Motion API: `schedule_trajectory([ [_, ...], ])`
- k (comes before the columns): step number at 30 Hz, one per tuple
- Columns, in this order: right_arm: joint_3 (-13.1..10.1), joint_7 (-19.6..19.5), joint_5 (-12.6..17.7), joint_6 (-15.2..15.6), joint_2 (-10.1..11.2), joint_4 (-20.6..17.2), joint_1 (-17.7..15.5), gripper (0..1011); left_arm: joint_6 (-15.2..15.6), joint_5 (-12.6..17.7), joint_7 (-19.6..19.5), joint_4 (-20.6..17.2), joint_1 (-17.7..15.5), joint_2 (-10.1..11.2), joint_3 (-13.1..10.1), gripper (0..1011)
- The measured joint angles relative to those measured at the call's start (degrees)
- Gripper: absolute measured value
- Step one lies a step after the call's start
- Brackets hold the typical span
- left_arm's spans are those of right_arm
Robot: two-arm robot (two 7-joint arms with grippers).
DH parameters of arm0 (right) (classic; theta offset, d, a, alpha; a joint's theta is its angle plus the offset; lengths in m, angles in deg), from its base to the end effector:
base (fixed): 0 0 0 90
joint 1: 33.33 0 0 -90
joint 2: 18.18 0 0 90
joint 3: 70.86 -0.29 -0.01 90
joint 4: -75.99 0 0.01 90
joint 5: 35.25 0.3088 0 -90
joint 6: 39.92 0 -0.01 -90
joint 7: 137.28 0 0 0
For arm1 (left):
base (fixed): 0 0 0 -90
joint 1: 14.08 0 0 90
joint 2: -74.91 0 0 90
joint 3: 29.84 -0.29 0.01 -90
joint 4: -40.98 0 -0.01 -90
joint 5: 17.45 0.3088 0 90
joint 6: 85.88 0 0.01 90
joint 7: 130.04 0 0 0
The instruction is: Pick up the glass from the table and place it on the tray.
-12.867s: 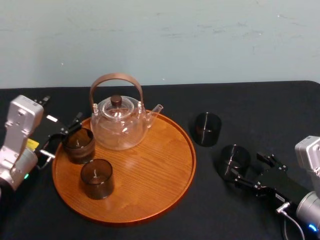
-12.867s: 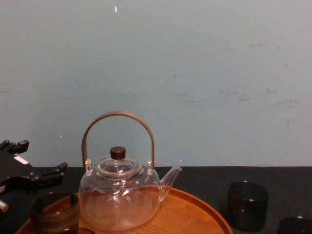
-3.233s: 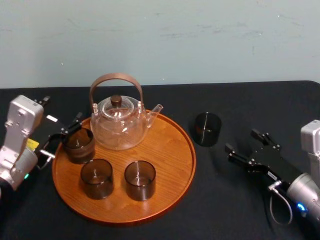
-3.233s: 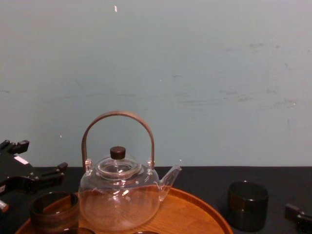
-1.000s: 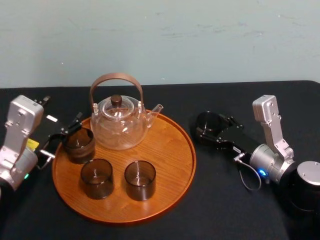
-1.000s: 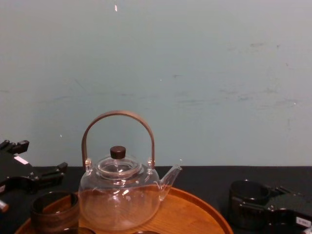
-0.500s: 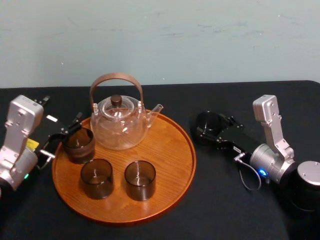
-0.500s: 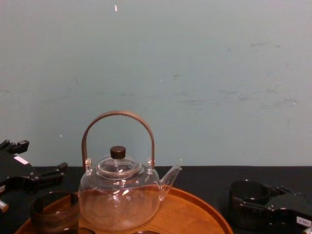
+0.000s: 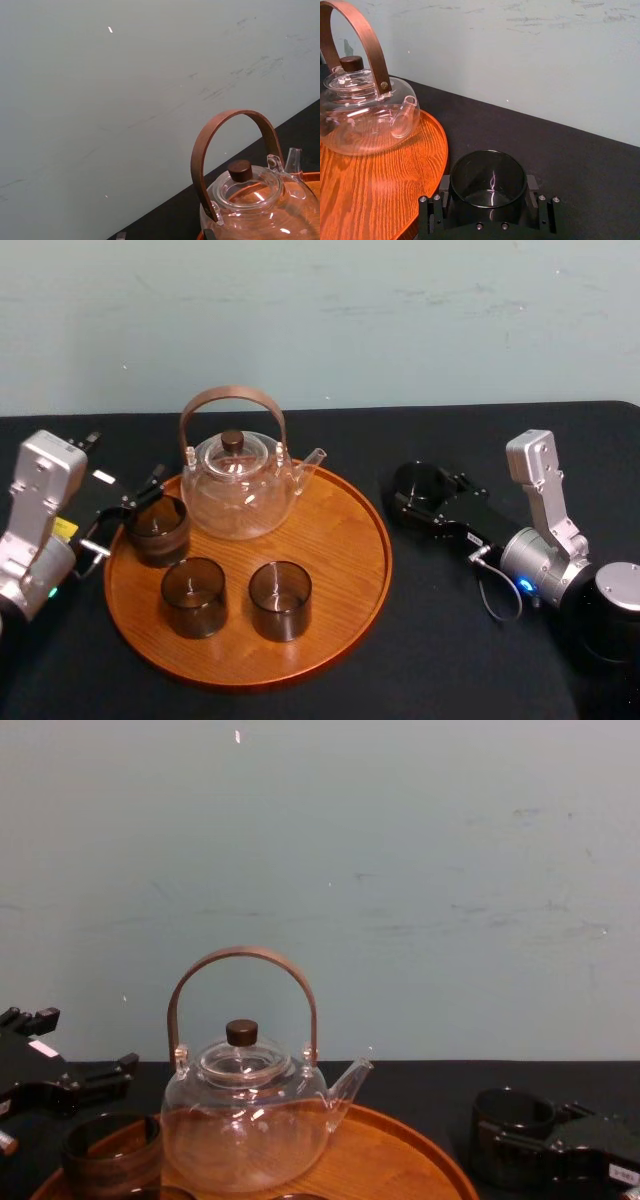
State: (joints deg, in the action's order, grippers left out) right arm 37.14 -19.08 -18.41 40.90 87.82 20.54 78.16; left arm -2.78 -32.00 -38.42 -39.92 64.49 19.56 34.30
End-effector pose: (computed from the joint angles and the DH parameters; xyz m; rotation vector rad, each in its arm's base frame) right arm 0.4135 -0.0526 -0.3551 -0.1487 0.0628 -0.9646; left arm 0.3581 0.0827 -0.3023 0.3046 -0.2850 1.2480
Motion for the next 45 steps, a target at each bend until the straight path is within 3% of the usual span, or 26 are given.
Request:
schedule_trajectory([
  [20,0.0,0.3,0.0,0.0,0.1,-0.2,-0.1,899,0.0,0.0,0.0,0.0,0.0,0.0,0.0,1002],
  [32,0.1,1.5,0.7,-1.3,2.3,-8.1,-3.6,899,0.0,0.0,0.0,0.0,0.0,0.0,0.0,1001],
  [39,1.5,2.9,1.3,-1.3,3.3,-13.6,-6.0,899,0.0,0.0,0.0,0.0,0.0,0.0,0.0,1002],
  [45,3.2,3.9,1.7,-1.2,3.1,-14.5,-6.1,899,0.0,0.0,0.0,0.0,0.0,0.0,0.0,1001],
])
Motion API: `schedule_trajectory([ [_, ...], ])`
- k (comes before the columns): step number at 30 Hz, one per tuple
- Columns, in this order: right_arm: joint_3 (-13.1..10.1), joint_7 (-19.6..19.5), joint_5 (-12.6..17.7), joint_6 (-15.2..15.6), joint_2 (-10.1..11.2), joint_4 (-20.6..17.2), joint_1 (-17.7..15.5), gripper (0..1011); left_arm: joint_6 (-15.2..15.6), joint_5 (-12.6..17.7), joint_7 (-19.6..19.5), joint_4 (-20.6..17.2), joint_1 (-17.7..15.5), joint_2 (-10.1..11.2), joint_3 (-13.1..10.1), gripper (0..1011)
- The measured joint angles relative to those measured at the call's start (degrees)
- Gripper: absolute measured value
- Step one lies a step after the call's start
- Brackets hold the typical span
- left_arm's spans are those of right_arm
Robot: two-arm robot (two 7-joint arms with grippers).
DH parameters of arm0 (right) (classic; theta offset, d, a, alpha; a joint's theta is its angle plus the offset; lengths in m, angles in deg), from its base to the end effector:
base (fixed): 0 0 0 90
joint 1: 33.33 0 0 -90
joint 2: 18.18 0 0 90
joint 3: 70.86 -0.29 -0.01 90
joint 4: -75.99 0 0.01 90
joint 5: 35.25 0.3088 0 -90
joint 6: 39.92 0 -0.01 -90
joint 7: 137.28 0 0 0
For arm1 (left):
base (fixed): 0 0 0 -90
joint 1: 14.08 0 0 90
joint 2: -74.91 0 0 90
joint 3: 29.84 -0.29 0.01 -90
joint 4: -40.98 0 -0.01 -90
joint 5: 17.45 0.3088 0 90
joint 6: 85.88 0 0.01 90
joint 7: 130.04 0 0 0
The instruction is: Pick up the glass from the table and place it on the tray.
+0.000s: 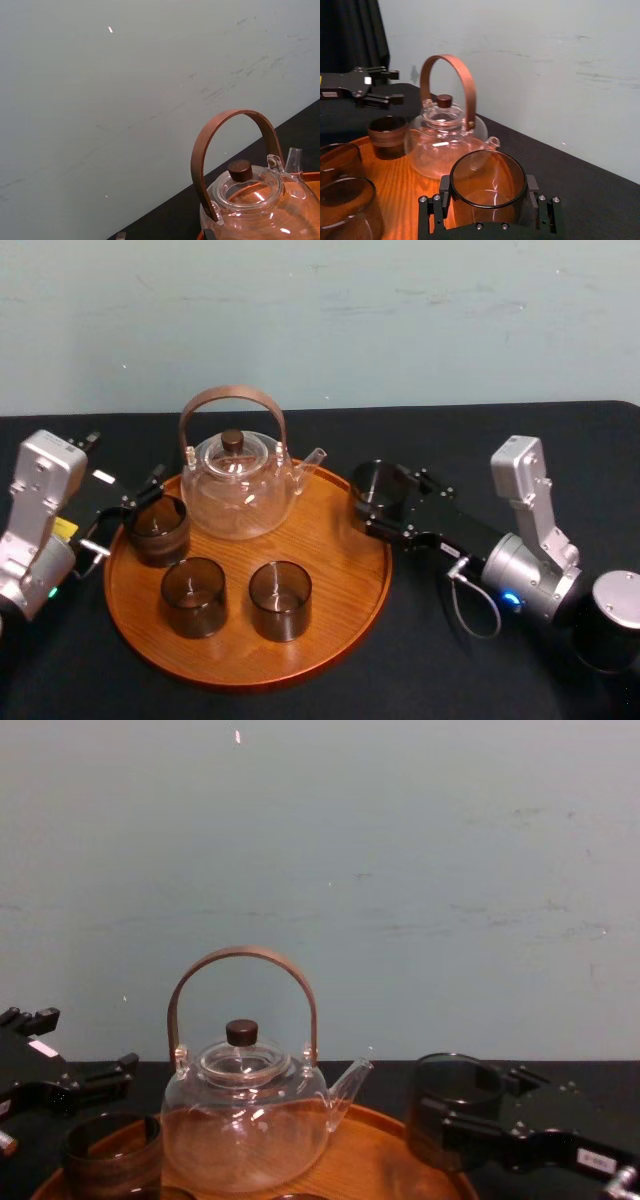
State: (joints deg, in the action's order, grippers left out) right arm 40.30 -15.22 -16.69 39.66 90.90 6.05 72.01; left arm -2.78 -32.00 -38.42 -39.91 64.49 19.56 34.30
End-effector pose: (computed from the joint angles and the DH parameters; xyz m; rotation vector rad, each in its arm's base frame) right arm 0.3871 -0.0290 -0.3300 -0.0733 -0.0427 -0.7816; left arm 0.3581 0.0828 -0.3023 0.3048 -0.2849 1.2481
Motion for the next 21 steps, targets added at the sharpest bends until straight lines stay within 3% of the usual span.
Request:
schedule_trajectory([
  [21,5.4,1.8,-0.2,-0.7,-3.4,6.5,4.6,899,0.0,0.0,0.0,0.0,0.0,0.0,0.0,1001],
])
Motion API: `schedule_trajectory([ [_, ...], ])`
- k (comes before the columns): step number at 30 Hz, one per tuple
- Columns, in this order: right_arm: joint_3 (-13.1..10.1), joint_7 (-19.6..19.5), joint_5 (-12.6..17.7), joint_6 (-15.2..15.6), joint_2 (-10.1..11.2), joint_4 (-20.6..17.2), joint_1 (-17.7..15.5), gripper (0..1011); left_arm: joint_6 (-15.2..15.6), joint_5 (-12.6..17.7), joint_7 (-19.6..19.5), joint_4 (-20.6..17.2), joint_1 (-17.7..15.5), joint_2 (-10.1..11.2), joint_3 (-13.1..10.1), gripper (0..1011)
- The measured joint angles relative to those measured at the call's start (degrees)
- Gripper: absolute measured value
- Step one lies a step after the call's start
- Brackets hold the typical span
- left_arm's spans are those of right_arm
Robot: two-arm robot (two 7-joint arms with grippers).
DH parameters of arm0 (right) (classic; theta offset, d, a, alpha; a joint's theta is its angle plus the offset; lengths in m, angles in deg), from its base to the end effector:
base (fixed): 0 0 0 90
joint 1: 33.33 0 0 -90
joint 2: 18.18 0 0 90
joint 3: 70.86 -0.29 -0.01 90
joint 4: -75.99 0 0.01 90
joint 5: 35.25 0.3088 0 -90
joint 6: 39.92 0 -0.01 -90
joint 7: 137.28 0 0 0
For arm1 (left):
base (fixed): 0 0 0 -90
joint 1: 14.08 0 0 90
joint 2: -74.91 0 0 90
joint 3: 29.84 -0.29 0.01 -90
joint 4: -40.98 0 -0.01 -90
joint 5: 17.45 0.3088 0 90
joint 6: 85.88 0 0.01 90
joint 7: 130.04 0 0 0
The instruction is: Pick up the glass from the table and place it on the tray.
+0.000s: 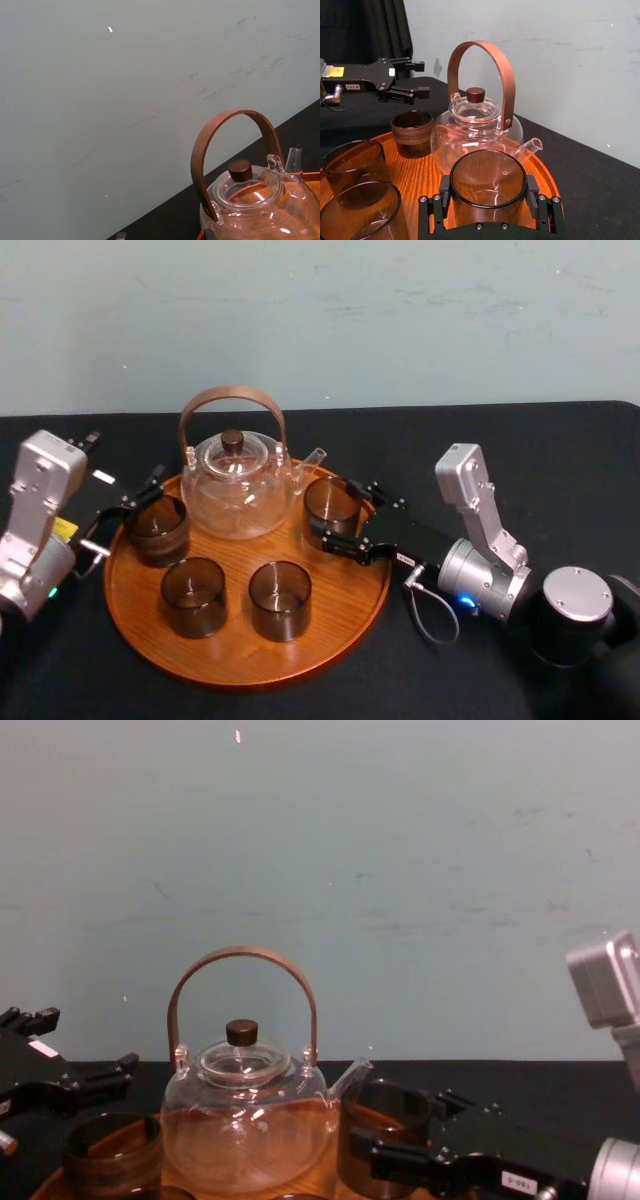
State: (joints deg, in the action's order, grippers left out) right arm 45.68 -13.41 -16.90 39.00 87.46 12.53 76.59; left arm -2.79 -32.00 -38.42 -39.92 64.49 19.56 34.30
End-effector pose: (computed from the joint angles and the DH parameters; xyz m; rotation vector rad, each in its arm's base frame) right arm 0.4015 0.0063 -0.3420 -0.0897 -0.0122 -0.6867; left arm 0.3581 0.0827 -0.3023 0.3045 -0.2851 1.2480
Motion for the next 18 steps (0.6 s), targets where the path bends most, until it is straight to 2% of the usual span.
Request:
schedule_trajectory([
  [18,1.0,-0.3,-0.9,-0.5,-1.3,4.4,1.6,899,0.0,0.0,0.0,0.0,0.0,0.0,0.0,1001],
])
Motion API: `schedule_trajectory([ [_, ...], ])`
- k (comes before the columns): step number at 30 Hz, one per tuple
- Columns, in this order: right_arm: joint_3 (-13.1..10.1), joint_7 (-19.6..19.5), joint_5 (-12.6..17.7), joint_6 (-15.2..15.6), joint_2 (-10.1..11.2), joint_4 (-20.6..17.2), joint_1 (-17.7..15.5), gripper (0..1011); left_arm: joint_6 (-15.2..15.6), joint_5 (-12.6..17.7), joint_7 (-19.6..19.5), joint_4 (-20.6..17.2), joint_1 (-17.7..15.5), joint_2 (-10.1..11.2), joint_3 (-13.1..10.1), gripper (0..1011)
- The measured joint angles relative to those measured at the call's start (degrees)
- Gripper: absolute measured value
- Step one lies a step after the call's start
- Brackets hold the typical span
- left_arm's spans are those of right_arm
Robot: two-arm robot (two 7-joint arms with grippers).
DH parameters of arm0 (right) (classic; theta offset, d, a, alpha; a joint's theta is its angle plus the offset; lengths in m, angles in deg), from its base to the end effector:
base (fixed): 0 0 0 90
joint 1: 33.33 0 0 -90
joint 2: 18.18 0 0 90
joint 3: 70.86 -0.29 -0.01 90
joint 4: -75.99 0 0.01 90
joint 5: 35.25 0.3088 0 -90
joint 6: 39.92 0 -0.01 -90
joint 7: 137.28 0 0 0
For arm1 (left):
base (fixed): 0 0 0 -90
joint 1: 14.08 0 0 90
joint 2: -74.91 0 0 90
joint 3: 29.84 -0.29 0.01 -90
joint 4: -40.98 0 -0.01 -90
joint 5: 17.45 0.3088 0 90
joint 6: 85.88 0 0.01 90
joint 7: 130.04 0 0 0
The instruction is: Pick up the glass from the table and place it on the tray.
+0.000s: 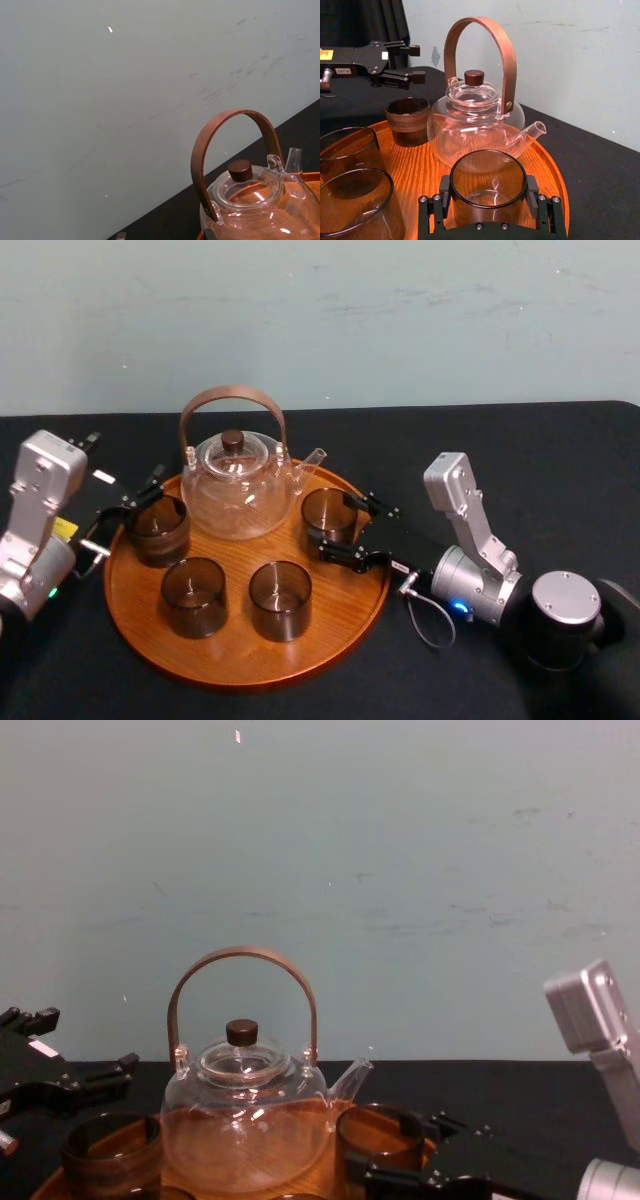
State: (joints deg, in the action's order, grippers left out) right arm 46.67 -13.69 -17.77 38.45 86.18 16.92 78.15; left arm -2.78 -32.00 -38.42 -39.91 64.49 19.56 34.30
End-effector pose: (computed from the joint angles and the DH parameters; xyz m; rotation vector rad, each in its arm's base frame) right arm 0.4057 0.0102 -0.3542 -0.1219 0.0085 -0.6908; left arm 0.3581 0.0828 -0.3023 0.3048 -0.2849 1.2481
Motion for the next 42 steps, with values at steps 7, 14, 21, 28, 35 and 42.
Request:
schedule_trajectory([
  [7,0.0,-0.1,-0.1,-0.1,0.0,0.1,0.0,899,0.0,0.0,0.0,0.0,0.0,0.0,0.0,1001],
  [14,0.0,-0.1,0.0,-0.1,0.0,0.0,0.0,947,0.0,0.0,0.0,0.0,0.0,0.0,0.0,1001],
  [21,0.0,-0.1,0.0,-0.1,0.0,0.0,0.0,1002,0.0,0.0,0.0,0.0,0.0,0.0,0.0,1001],
  [28,-0.1,-0.1,0.0,-0.1,0.0,0.0,0.0,1002,0.0,0.0,0.0,0.0,0.0,0.0,0.0,1001],
  [35,-0.1,0.0,0.0,0.0,0.1,0.0,0.0,1002,0.0,0.0,0.0,0.0,0.0,0.0,0.0,1002],
  [42,-0.1,0.0,0.0,0.0,0.0,0.0,0.0,1002,0.0,0.0,0.0,0.0,0.0,0.0,0.0,1001],
])
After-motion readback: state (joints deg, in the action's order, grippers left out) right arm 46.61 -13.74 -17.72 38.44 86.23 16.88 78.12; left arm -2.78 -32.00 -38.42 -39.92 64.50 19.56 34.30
